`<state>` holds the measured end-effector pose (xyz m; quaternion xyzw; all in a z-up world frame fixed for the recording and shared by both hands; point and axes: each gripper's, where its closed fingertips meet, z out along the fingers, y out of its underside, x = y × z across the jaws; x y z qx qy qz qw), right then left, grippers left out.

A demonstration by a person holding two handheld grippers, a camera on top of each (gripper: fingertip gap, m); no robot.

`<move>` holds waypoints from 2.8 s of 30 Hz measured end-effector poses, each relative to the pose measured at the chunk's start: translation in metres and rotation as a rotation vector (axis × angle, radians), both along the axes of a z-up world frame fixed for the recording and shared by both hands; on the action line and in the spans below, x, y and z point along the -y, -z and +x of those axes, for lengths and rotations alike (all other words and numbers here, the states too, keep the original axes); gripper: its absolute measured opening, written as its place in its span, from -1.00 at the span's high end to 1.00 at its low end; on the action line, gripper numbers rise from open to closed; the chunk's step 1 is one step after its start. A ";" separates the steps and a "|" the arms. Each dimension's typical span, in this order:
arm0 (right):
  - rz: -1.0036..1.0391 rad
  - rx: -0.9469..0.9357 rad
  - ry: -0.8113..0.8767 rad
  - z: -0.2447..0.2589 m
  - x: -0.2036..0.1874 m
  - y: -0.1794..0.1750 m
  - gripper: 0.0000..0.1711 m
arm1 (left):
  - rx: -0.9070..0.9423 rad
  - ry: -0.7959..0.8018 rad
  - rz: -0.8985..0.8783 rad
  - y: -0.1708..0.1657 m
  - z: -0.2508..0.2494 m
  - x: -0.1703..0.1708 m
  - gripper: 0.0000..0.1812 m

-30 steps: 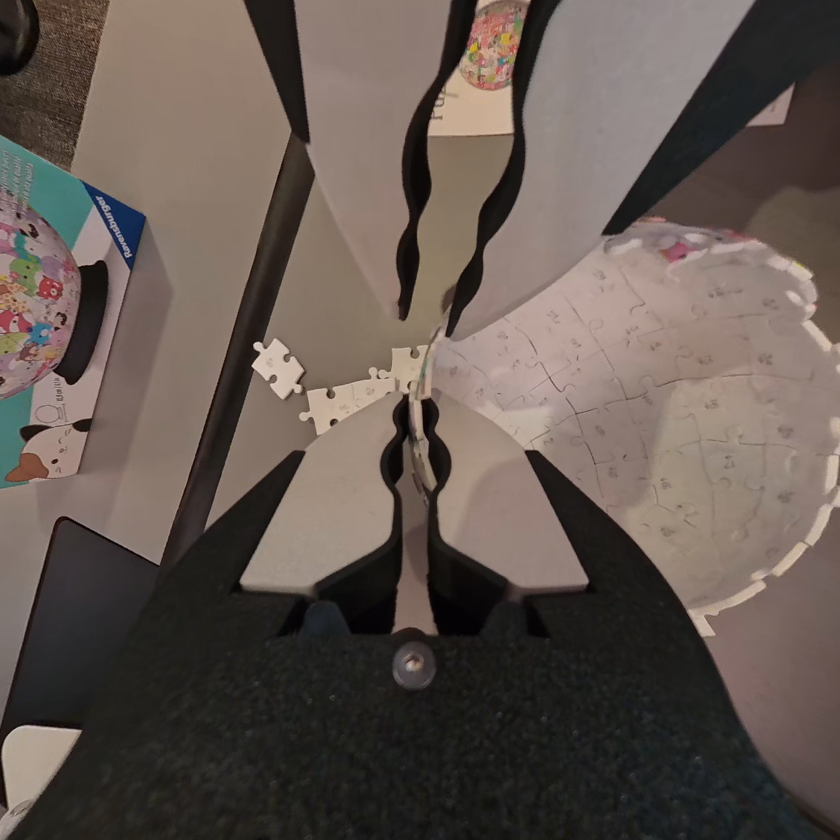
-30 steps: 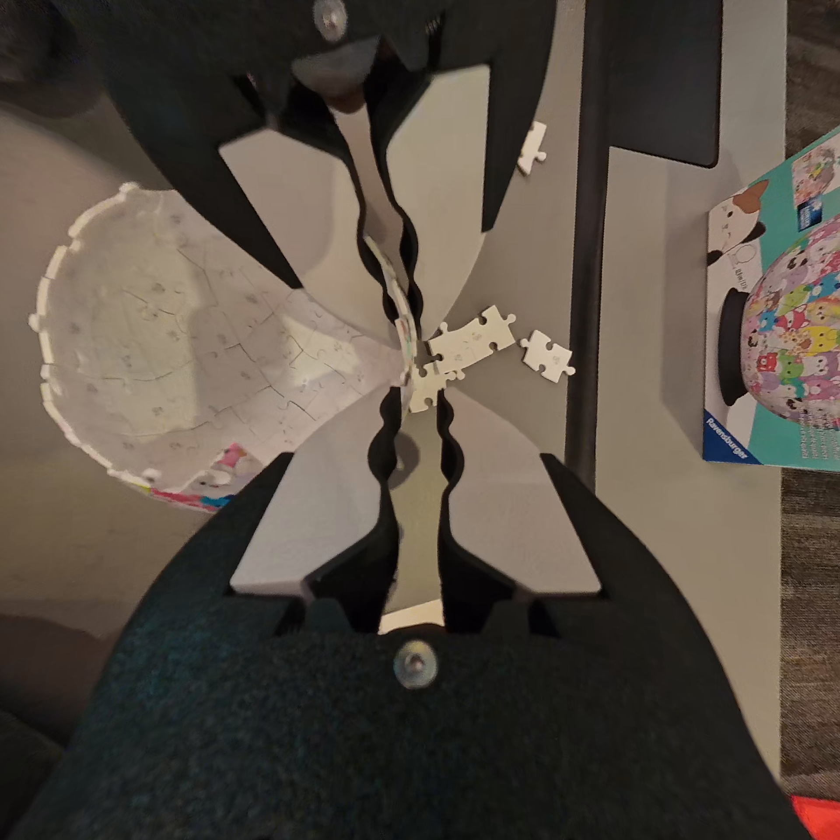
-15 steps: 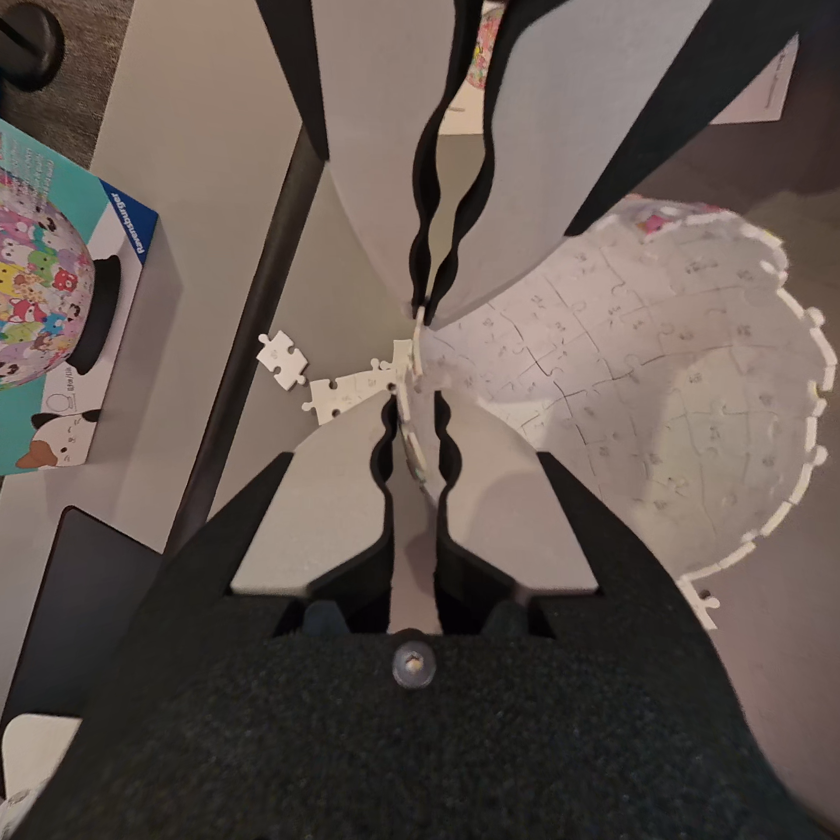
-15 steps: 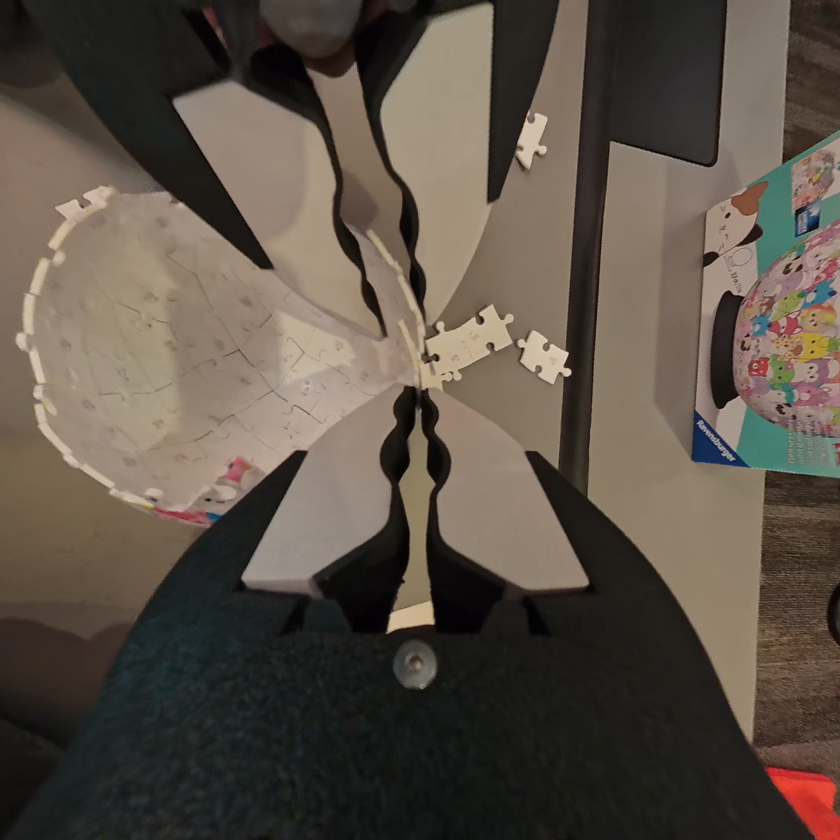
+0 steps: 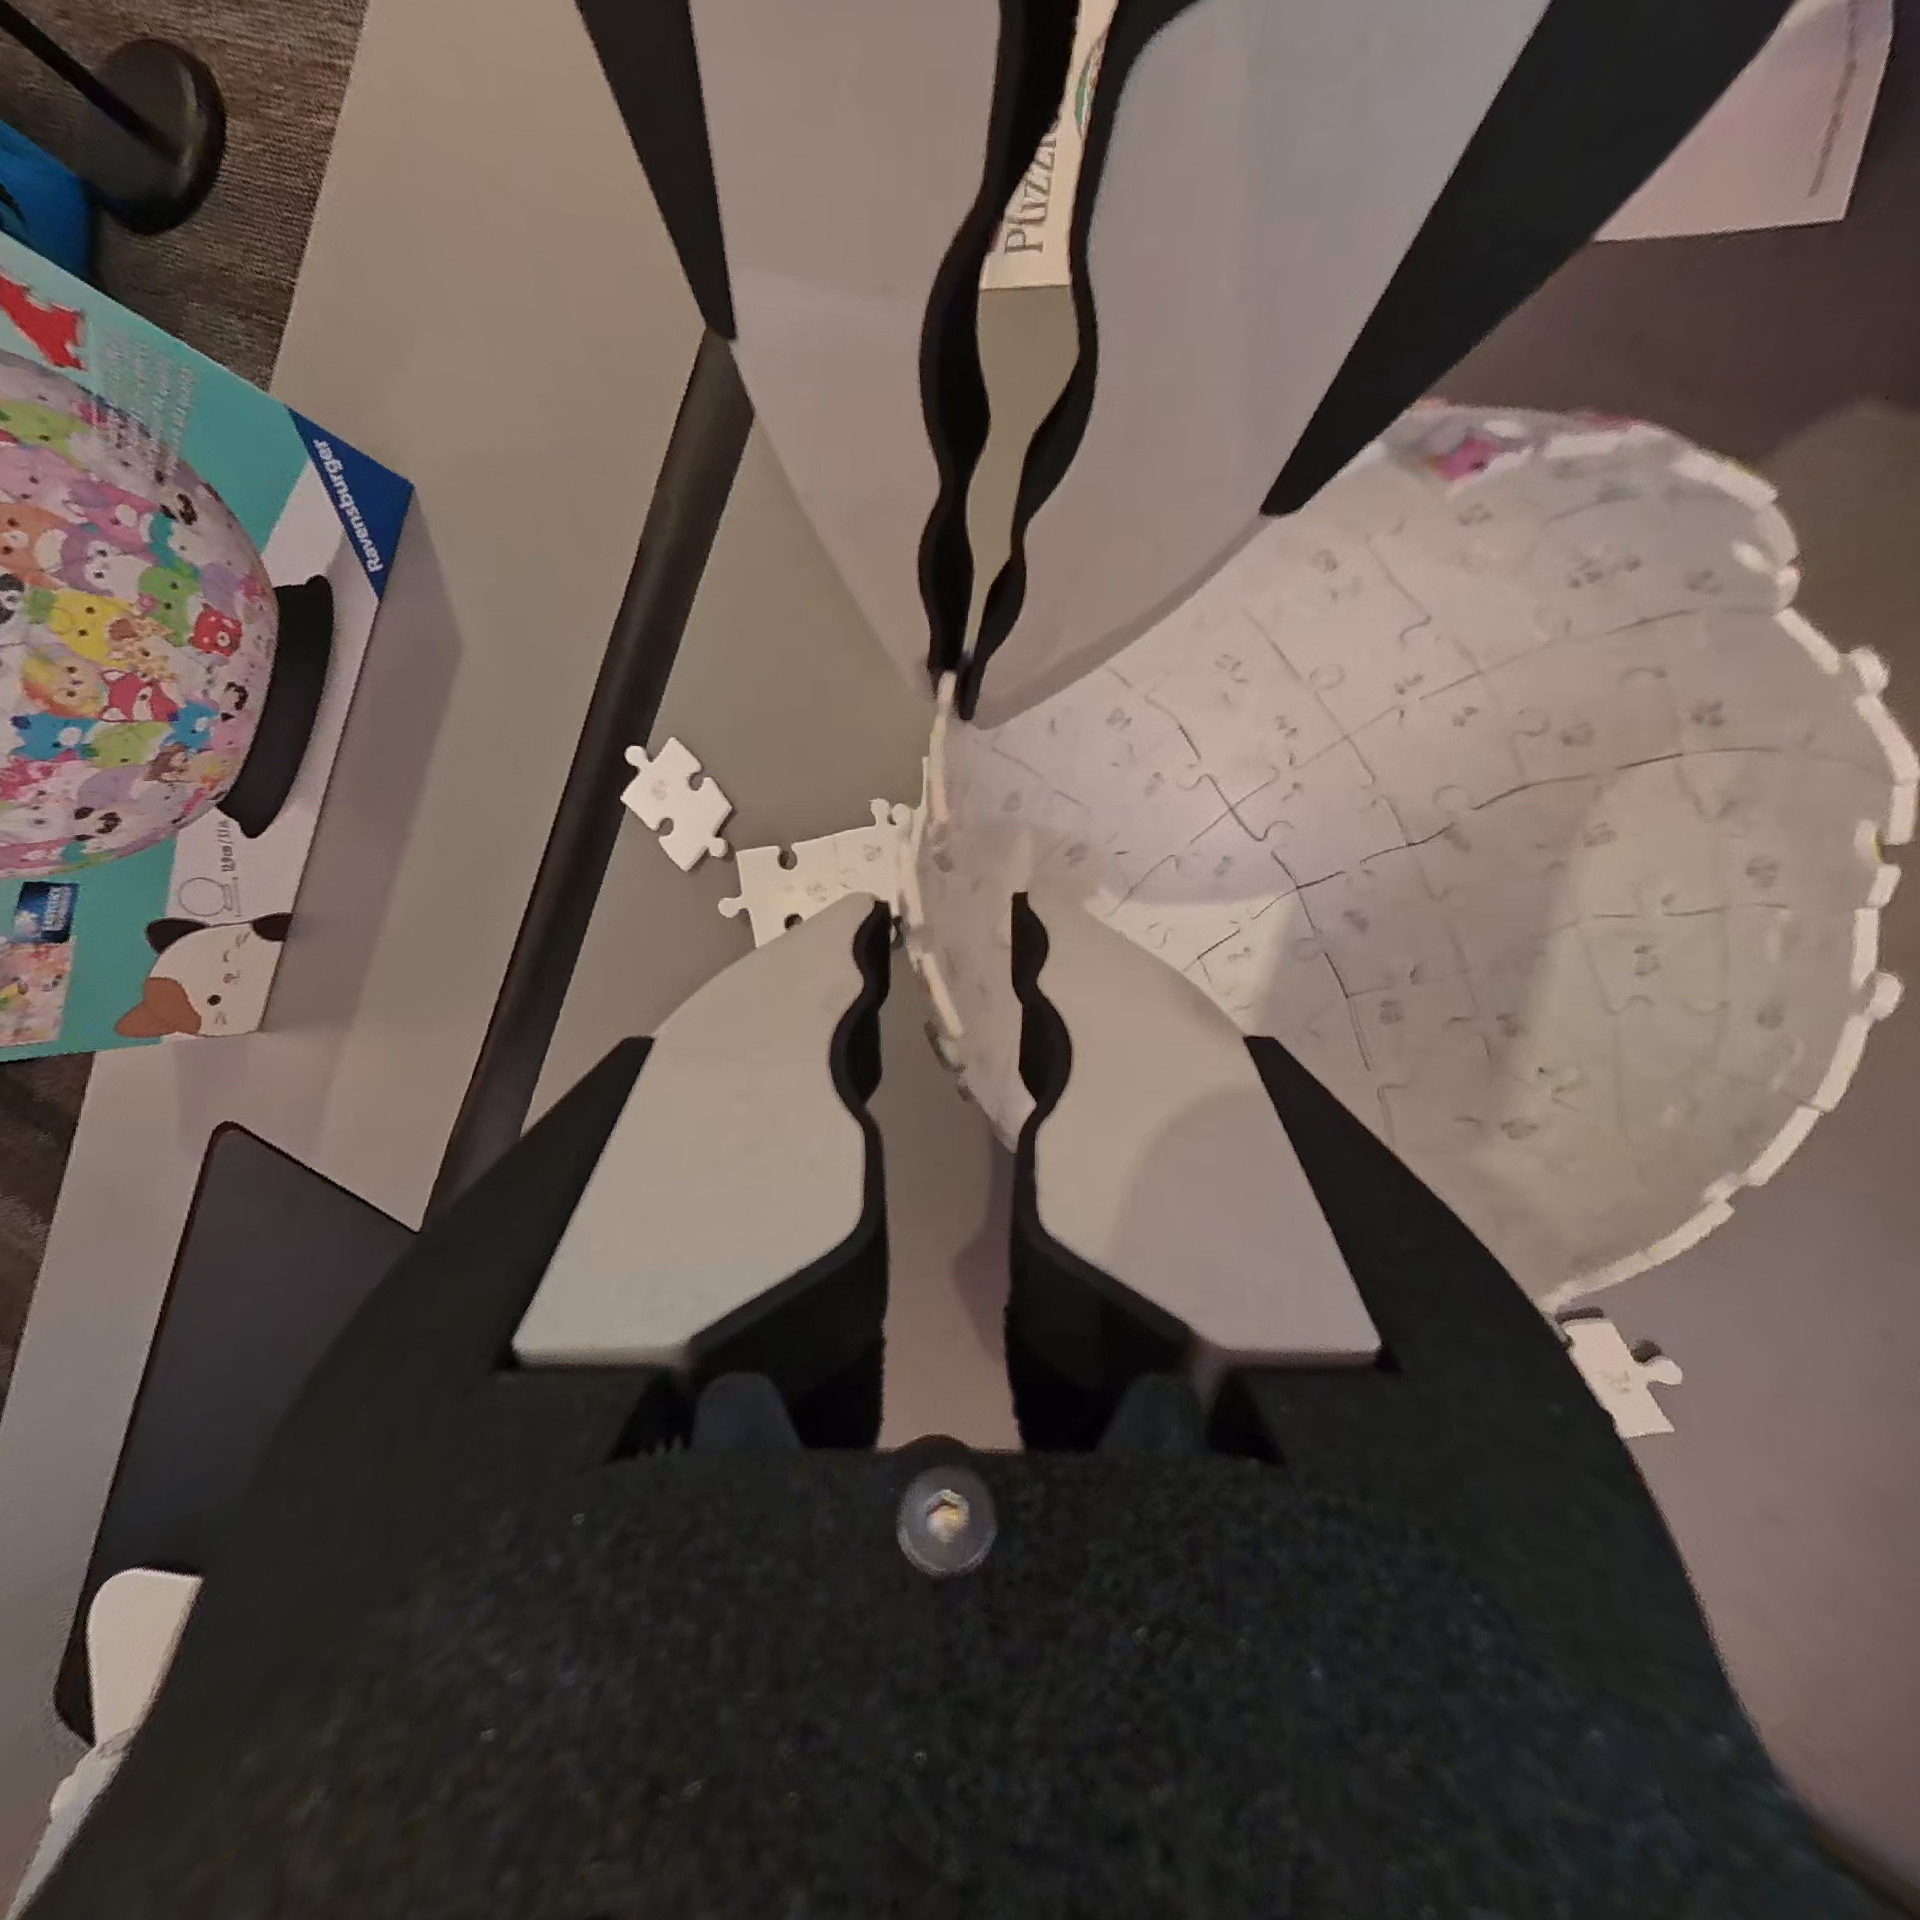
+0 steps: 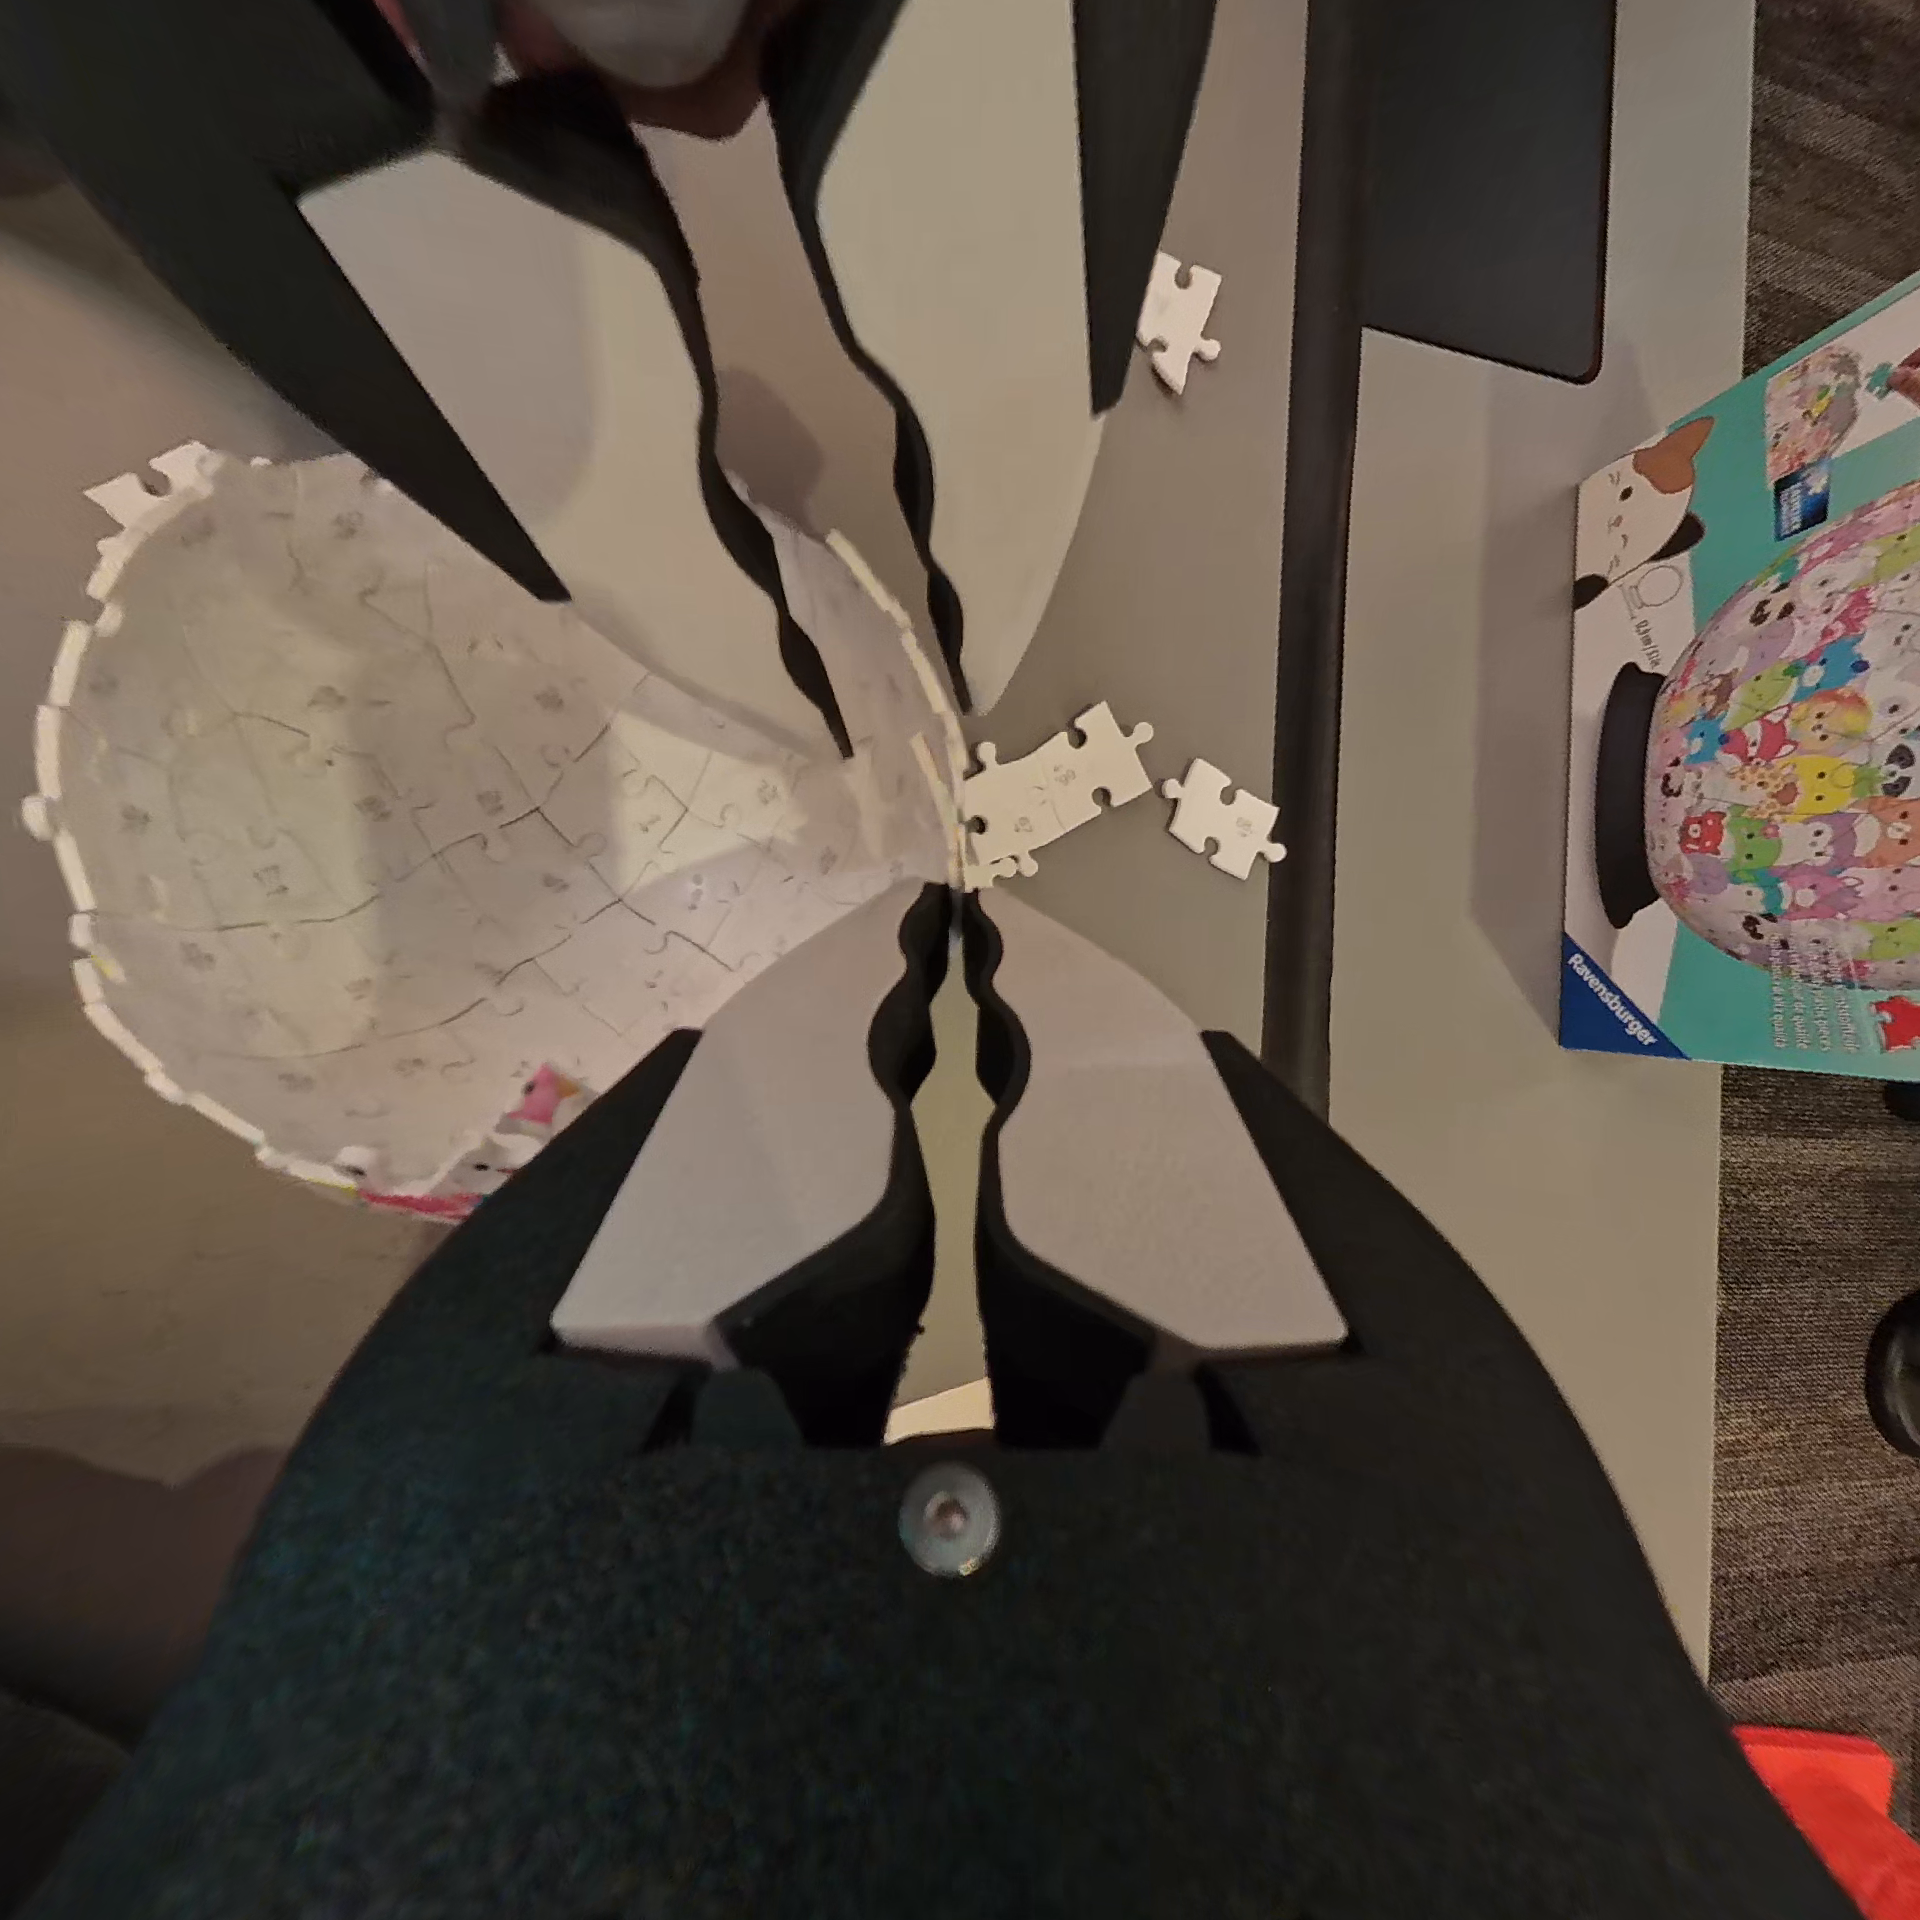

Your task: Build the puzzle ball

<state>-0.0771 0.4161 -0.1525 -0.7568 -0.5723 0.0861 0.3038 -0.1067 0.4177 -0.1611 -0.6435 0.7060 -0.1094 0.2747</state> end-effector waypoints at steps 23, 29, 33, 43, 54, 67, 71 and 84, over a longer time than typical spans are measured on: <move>0.032 -0.006 0.042 0.001 -0.007 -0.002 0.97 | 0.005 0.012 -0.022 -0.004 0.002 -0.004 0.85; 0.030 -0.021 0.056 0.003 -0.008 -0.004 0.97 | 0.031 0.018 -0.019 -0.010 0.010 -0.006 0.82; 0.027 -0.031 0.063 0.004 -0.009 -0.004 0.97 | 0.040 0.013 0.007 -0.011 0.014 -0.008 0.85; 0.038 -0.052 0.068 0.004 -0.011 -0.004 0.97 | 0.051 -0.010 0.043 -0.011 0.014 -0.013 0.93; 0.025 -0.097 0.076 0.003 -0.012 -0.005 0.98 | 0.021 -0.003 0.091 -0.011 0.012 -0.011 0.86; 0.033 -0.076 0.084 0.004 -0.012 -0.005 0.97 | 0.009 -0.012 0.113 -0.016 0.008 -0.012 0.88; 0.018 -0.080 0.104 0.004 -0.013 -0.005 0.97 | 0.010 -0.021 0.119 -0.017 0.008 -0.013 0.92; 0.003 -0.068 0.140 0.007 -0.013 -0.006 0.97 | 0.013 -0.025 0.121 -0.018 0.013 -0.014 0.89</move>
